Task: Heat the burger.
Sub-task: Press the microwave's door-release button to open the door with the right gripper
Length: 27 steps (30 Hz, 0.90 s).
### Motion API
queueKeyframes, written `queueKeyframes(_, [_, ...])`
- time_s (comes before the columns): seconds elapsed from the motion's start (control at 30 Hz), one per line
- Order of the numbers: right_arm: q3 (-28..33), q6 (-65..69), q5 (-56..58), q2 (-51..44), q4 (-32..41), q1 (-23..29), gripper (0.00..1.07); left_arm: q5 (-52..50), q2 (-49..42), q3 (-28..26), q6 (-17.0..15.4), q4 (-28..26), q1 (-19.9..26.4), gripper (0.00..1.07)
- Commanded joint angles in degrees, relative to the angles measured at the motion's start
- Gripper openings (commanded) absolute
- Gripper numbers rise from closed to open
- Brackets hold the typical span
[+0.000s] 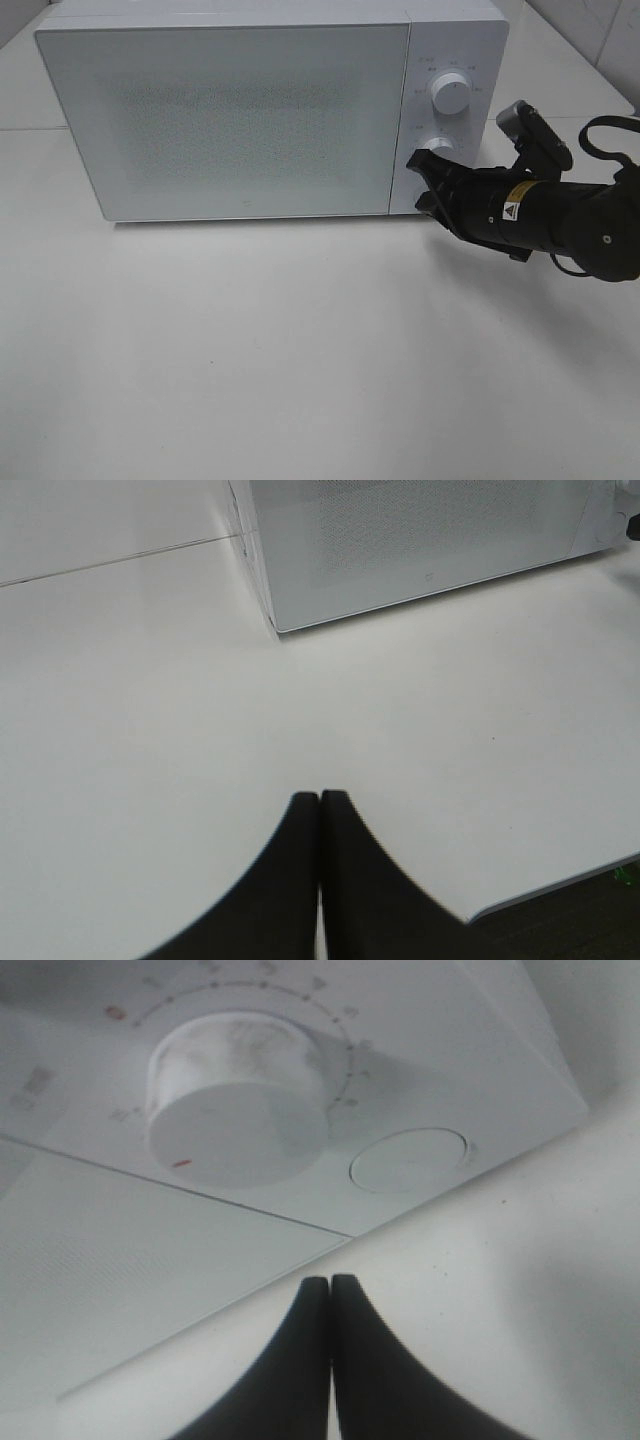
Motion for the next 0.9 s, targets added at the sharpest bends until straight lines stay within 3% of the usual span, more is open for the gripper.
queueKeyframes(0.03, [-0.74, 7.79, -2.75, 0.97, 1.38, 0.11, 0.01, -0.8, -1.2, 0.17, -0.52, -0.23, 0.11, 0.0])
queueKeyframes(0.2, [-0.74, 11.4, -3.38, 2.06, 4.3, 0.11, 0.01, -0.8, -1.2, 0.17, -0.52, -0.17, 0.11, 0.0])
queueKeyframes(0.27, [-0.74, 11.46, -6.42, 3.61, 10.2, 0.11, 0.01, -0.8, -1.2, 0.17, -0.52, -0.17, 0.11, 0.0])
queueKeyframes(0.4, [-0.74, 11.46, -8.31, 4.76, 13.52, 0.11, 0.01, -0.8, -1.2, 0.17, -0.52, -0.17, 0.11, 0.0])
queueKeyframes(0.9, [-4.81, 13.29, -10.26, 9.0, 13.06, 0.11, 0.01, -0.8, -1.2, 0.17, -0.52, -0.11, 0.11, 0.0])
